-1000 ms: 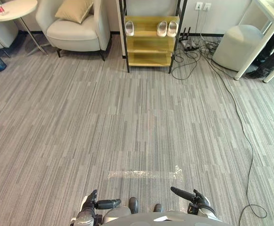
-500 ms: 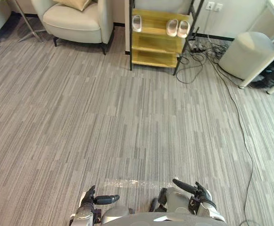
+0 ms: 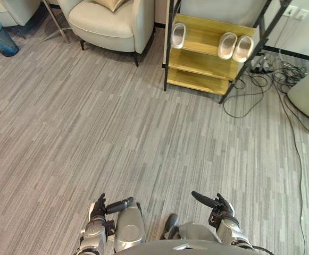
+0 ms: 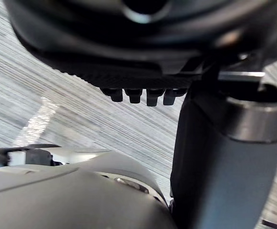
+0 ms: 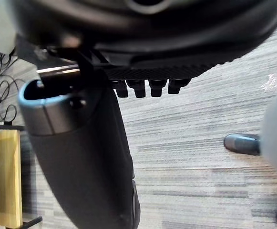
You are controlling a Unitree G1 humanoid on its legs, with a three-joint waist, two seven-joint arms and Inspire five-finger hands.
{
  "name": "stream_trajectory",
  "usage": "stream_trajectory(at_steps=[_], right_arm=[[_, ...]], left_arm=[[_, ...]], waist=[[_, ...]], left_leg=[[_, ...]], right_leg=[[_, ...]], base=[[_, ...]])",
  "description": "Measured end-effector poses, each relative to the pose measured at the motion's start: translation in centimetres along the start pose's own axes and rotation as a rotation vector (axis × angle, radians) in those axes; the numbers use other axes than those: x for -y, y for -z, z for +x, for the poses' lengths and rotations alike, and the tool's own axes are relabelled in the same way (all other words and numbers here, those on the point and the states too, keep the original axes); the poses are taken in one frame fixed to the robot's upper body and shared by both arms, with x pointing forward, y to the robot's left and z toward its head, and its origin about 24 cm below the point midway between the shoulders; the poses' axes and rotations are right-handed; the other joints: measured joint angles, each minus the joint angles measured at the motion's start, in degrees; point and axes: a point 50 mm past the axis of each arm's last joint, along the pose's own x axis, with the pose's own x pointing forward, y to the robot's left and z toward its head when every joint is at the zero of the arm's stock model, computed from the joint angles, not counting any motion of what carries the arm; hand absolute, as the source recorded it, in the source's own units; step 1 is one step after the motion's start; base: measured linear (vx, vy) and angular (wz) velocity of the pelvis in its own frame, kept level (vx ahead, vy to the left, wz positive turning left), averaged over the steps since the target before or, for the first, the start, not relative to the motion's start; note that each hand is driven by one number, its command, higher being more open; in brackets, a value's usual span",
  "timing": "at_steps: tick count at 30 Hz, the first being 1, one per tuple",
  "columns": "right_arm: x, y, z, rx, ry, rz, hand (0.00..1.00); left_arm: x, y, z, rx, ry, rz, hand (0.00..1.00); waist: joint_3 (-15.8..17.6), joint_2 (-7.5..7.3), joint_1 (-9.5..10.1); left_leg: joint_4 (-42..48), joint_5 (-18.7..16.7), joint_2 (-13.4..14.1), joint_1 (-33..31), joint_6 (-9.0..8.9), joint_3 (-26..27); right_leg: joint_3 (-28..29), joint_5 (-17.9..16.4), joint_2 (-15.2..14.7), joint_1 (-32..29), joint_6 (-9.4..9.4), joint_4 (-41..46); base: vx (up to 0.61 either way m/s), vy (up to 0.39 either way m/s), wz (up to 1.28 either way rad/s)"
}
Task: Organize the slippers on the shoe rack
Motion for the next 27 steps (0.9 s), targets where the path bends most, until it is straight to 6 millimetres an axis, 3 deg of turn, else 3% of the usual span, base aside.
stream_trajectory(at_steps=[1,2,3,4,5,6,8,9,10,11,12,14,16,19,20,21,22,23,24,26,27], right_arm=[[0.0,0.0,0.0,-0.003,0.002,0.001,1.00],[-0.2,0.2,-0.1,-0.008,-0.001,0.004,1.00],[-0.2,0.6,-0.1,-0.023,0.000,0.002,1.00],[-0.2,0.8,-0.1,-0.030,0.000,0.001,1.00],[-0.6,1.2,-0.2,-0.044,-0.007,0.005,1.00],[-1.2,1.8,-0.5,-0.061,-0.021,0.017,1.00],[-1.5,2.2,-0.7,-0.072,-0.028,0.021,1.00],[-1.6,2.4,-0.7,-0.076,-0.030,0.020,1.00],[-1.6,2.6,-0.8,-0.076,-0.033,0.019,1.00],[-1.6,2.6,-0.8,-0.076,-0.035,0.011,1.00],[-1.8,2.5,-0.9,-0.067,-0.045,0.000,1.00],[-2.0,1.6,-0.7,-0.030,-0.059,0.000,1.00],[-2.1,1.4,-0.7,-0.018,-0.064,-0.003,1.00],[-2.1,0.5,-0.4,0.001,-0.072,-0.011,1.00],[-2.3,0.1,-0.3,0.011,-0.077,-0.012,1.00],[-2.2,0.1,-0.3,0.009,-0.076,-0.014,1.00],[-2.2,0.3,-0.3,0.005,-0.074,-0.016,1.00],[-1.6,0.0,-0.1,0.005,-0.062,-0.030,1.00],[-1.1,-0.2,0.1,0.010,-0.049,-0.039,1.00],[0.4,-0.1,0.3,-0.012,-0.011,-0.057,1.00],[1.3,0.4,0.2,-0.038,0.017,-0.048,1.00]], left_arm=[[0.1,-0.1,0.0,0.003,0.003,-0.001,1.00],[0.1,-0.2,0.0,0.007,0.001,0.000,1.00],[0.2,0.4,-0.1,-0.009,0.002,-0.003,1.00],[0.2,0.6,-0.2,-0.017,0.001,-0.003,1.00],[0.0,0.4,-0.1,-0.015,-0.006,-0.006,1.00],[-0.6,-0.1,0.1,0.002,-0.017,0.006,1.00],[-0.8,0.1,0.1,-0.018,-0.023,0.013,1.00],[-0.9,0.5,0.0,-0.035,-0.024,0.021,1.00],[-0.8,0.8,0.0,-0.047,-0.019,0.034,1.00],[-0.7,0.9,0.0,-0.049,-0.015,0.042,1.00],[-0.6,0.7,0.0,-0.045,-0.007,0.057,1.00],[-0.2,0.8,0.0,-0.047,0.006,0.067,1.00],[0.0,1.2,-0.1,-0.062,0.010,0.065,1.00],[0.5,1.6,-0.2,-0.080,0.024,0.062,1.00],[0.6,1.8,-0.2,-0.092,0.025,0.063,1.00],[0.5,2.0,-0.2,-0.100,0.021,0.066,1.00],[0.4,2.1,-0.3,-0.104,0.019,0.068,1.00],[0.5,2.4,-0.3,-0.116,0.021,0.063,1.00],[1.0,2.7,-0.5,-0.123,0.033,0.064,1.00],[2.2,3.0,-0.7,-0.132,0.062,0.063,1.00],[2.6,3.1,-0.8,-0.138,0.071,0.045,1.00]], waist=[[0.07,0.00,0.13],[0.25,-0.61,0.28],[-0.26,-0.07,0.99],[-0.46,-0.19,1.43],[-0.58,-1.12,1.88],[-1.30,-3.57,1.90],[-1.76,-4.26,2.77],[-1.86,-4.09,2.48],[-2.13,-3.52,2.08],[-2.22,-3.39,1.83],[-2.24,-3.38,1.24],[-2.34,-2.97,0.13],[-2.46,-2.49,-0.40],[-2.71,-1.71,-1.18],[-2.61,-1.54,-1.76],[-2.76,-1.81,-1.95],[-2.84,-1.89,-2.23],[-3.22,-0.46,-2.34],[-3.62,0.86,-2.39],[-4.14,1.80,-2.77],[-3.87,2.30,-3.38]], left_leg=[[-5.91,0.27,-1.26,-0.21,-0.18,-0.28],[-17.01,2.49,-3.65,0.21,-0.28,-0.78],[-27.00,11.50,-5.56,1.39,1.01,-2.36],[-26.77,14.00,-5.58,1.83,1.84,-2.84],[-25.44,14.54,-6.11,1.87,4.01,-2.70],[-23.81,11.73,-7.44,1.72,4.25,-1.38],[-20.59,8.24,-7.30,4.28,6.38,1.56],[-20.11,6.40,-7.35,6.89,7.13,2.43],[-20.85,3.86,-7.34,10.12,7.14,2.66],[-21.30,2.49,-7.40,11.80,6.91,2.65],[-22.05,1.43,-7.61,14.63,7.05,2.71],[-25.32,0.83,-7.58,20.08,6.88,2.74],[-28.54,0.88,-7.11,24.61,6.80,2.70],[-32.23,0.43,-5.41,29.08,4.96,1.99],[-33.29,0.16,-4.62,30.56,3.78,1.30],[-34.19,-0.50,-4.32,32.58,2.06,0.69],[-34.31,-0.98,-4.16,33.39,1.24,0.08],[-34.29,-1.88,-2.45,35.00,-0.31,-0.85],[-34.08,-1.30,-1.33,35.01,-1.26,-1.21],[-32.75,1.48,-0.95,34.88,-2.73,-1.96],[-24.39,1.85,0.37,32.95,-2.85,-3.96]], right_leg=[[0.22,-0.24,-0.24,1.15,0.40,-0.58],[0.98,-1.36,-1.12,2.80,2.22,-1.12],[3.10,-3.65,-1.36,4.76,4.71,-1.51],[4.15,-4.40,-1.49,5.22,5.15,-1.58],[5.09,-5.24,-1.98,5.73,5.67,-1.47],[6.19,-5.79,-4.71,5.13,5.04,0.48],[9.57,-6.06,-7.50,2.47,5.51,11.08],[10.80,-5.00,-9.21,0.27,7.29,19.41],[11.41,-2.62,-11.09,-3.25,11.00,30.40],[11.75,-2.45,-11.78,-5.55,11.82,36.45],[11.16,-3.01,-13.14,-9.59,10.86,45.27],[5.86,-4.93,-14.86,-14.67,7.60,48.59],[2.47,-6.35,-14.51,-17.32,5.30,42.18],[1.57,-4.99,-11.91,-21.53,5.74,24.82],[1.99,-1.51,-10.45,-22.87,5.75,17.16],[2.96,5.16,-9.42,-22.98,4.90,11.44],[3.66,8.80,-8.97,-22.37,4.36,10.96],[3.66,10.89,-7.57,-21.63,1.65,12.83],[3.66,9.79,-6.68,-21.90,0.95,13.92],[3.59,5.23,-6.38,-21.42,1.58,15.81],[2.41,3.16,-5.54,-18.39,1.43,15.34]], base=[[0.56,0.118,-0.22],[0.48,0.171,-0.48],[0.48,0.171,-0.61],[0.43,0.157,-0.68],[0.46,0.132,-0.36],[0.57,0.166,-0.32],[0.57,0.184,-0.53],[0.67,0.237,-0.60],[0.46,0.169,-0.35],[0.33,0.094,-0.18],[0.31,0.049,-0.04],[0.42,0.043,0.03],[0.41,-0.031,0.06],[0.43,-0.118,0.15],[0.46,-0.180,0.35],[0.48,-0.199,0.35],[0.54,-0.240,0.29],[0.53,-0.237,0.14],[0.52,-0.238,0.04],[0.50,-0.279,0.04],[0.51,-0.307,0.18]])
